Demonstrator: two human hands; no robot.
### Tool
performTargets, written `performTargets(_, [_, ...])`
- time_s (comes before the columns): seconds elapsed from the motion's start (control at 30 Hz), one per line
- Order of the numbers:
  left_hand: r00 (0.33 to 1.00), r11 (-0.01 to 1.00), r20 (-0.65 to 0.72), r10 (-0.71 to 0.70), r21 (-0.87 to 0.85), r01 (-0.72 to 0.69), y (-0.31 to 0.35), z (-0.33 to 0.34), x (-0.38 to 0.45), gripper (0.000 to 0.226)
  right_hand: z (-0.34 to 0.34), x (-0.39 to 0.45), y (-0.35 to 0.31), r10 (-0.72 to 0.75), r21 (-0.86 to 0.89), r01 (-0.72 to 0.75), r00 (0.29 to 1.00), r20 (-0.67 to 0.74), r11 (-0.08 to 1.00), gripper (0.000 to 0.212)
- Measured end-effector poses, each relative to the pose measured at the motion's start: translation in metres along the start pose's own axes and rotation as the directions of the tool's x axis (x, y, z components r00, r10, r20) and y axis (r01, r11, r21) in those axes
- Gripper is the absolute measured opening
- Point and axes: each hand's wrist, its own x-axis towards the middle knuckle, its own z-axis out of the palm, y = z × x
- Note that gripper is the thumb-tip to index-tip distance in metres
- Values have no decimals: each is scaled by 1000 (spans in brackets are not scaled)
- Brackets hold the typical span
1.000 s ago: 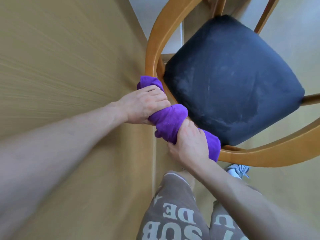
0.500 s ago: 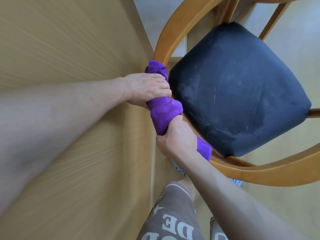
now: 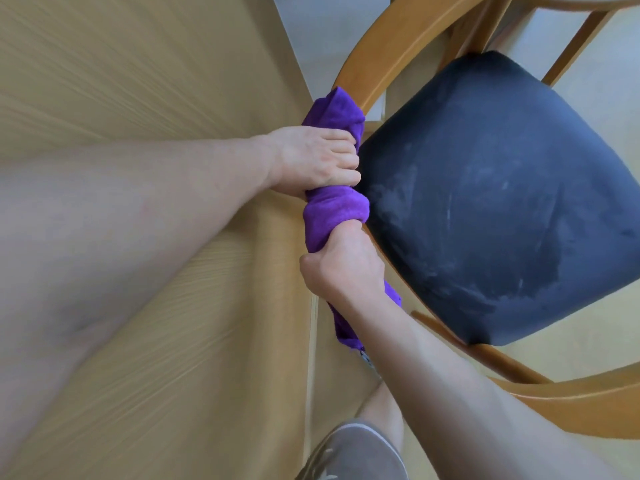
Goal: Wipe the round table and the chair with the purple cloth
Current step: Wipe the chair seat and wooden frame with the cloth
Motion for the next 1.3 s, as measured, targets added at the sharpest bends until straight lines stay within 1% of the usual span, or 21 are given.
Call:
performTargets(0.1, [999,1000,-51,-1,1,1,0,6,0,28,2,7,1,-24,-2,24,999,-25,1000,22])
performTargets(0.17, [997,999,-71,-37,-7,36,3,7,-1,27,2,8,1,-46,-12,46,999,-29,999,21])
performTargets(0.3, [975,975,23,-221,0,222,21,-5,-1,32,-3,1,3,-134,-53,132,990,-33,990,22])
performTargets(0.4, [897,896,66,-438,-50,441,49,-19,-1,40,-2,-16,22,-239,-110,225,962,-135,968,34])
performTargets(0.5, [780,754,61,-623,-220,619,84,-30,-12,55,3,-37,56,-361,-184,325,908,-215,928,36])
performTargets(0.57, [653,572,151,-742,-365,735,112,-39,-21,75,4,-48,77,-410,-200,371,886,-218,907,35])
performTargets(0.6, [579,442,212,-788,-459,771,128,-44,-23,84,3,-52,88,-431,-201,393,876,-214,897,36])
performTargets(0.63, [506,285,280,-816,-567,773,145,-50,-24,90,2,-56,99,-456,-203,418,866,-206,885,39])
performTargets(0.67, [446,106,355,-821,-674,731,161,-55,-24,93,0,-60,110,-483,-207,446,853,-195,871,44])
performTargets(0.73, [349,-249,476,-808,-811,530,187,-67,-18,93,-6,-65,134,-542,-216,505,821,-178,836,50])
performTargets(0.77, [277,-427,540,-795,-822,376,195,-74,-13,91,-9,-66,146,-569,-220,532,805,-168,818,49])
performTargets(0.8, [205,-568,594,-778,-804,174,202,-82,-7,89,-13,-68,156,-592,-226,555,791,-154,800,47])
performTargets(0.83, [139,-653,641,-755,-755,-59,208,-89,0,87,-18,-68,166,-608,-231,573,783,-129,786,44])
performTargets(0.87, [79,-680,686,-723,-688,-252,212,-93,6,88,-23,-69,175,-616,-236,584,782,-92,777,41])
performTargets(0.9, [30,-683,726,-687,-632,-366,217,-95,14,90,-29,-69,185,-621,-246,593,782,-48,766,39])
performTargets(0.93, [-8,-688,751,-660,-609,-394,223,-99,22,88,-35,-71,196,-631,-266,607,776,-4,749,36])
performTargets(0.97, [-58,-705,759,-649,-628,-330,229,-104,30,84,-42,-73,207,-647,-292,627,762,38,722,33])
performTargets(1.03, [-170,-729,734,-658,-677,-99,241,-107,44,78,-57,-77,229,-676,-330,665,730,99,670,28])
performTargets(1.1, [-233,-735,702,-673,-671,101,246,-109,52,76,-71,-81,246,-677,-326,676,724,129,661,25])
performTargets(1.2, [-256,-735,699,-667,-562,379,241,-111,53,74,-80,-80,250,-680,-316,689,716,157,653,21])
performTargets(1.3, [-266,-724,713,-648,-469,506,229,-112,55,73,-74,-76,238,-685,-315,695,711,163,647,19])
